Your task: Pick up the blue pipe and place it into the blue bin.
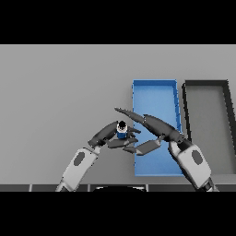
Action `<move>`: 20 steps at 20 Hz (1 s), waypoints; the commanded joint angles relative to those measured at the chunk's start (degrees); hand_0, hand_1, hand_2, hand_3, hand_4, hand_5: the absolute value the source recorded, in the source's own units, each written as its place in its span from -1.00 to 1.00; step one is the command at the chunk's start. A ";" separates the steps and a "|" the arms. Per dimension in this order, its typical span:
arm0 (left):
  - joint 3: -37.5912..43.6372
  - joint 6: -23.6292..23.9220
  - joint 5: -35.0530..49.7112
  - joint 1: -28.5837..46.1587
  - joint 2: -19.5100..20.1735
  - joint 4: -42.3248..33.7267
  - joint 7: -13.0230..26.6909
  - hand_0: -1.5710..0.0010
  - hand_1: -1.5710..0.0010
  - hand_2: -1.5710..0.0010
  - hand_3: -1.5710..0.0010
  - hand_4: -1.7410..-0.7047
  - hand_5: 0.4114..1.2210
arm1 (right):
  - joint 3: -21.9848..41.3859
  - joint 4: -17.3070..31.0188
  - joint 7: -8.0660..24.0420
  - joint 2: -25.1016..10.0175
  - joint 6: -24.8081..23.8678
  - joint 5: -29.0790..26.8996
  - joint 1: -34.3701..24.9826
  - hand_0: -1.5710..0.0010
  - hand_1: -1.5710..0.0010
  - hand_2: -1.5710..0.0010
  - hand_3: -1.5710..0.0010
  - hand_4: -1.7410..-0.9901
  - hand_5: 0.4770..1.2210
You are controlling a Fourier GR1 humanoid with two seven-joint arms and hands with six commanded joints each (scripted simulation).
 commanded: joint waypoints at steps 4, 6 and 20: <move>1.16 -1.86 1.11 0.32 -0.62 -0.73 0.80 -1.00 -1.00 -1.00 -1.00 -0.48 1.00 | 1.80 2.23 2.53 1.20 0.89 0.11 -5.51 0.99 0.97 0.91 1.00 0.42 -0.85; 1.30 -1.45 -0.61 0.34 -1.12 0.02 1.00 -1.00 -1.00 -1.00 -1.00 -0.48 1.00 | 2.46 4.50 3.70 2.33 1.22 0.65 -7.91 0.97 0.96 0.89 1.00 0.48 -0.88; 2.57 -4.62 1.43 2.03 -2.74 -0.94 3.43 -1.00 -1.00 -1.00 -0.90 -0.93 1.00 | 5.71 10.17 0.91 6.67 1.30 -1.38 -12.05 -0.77 -0.77 -0.78 -0.59 -0.75 0.21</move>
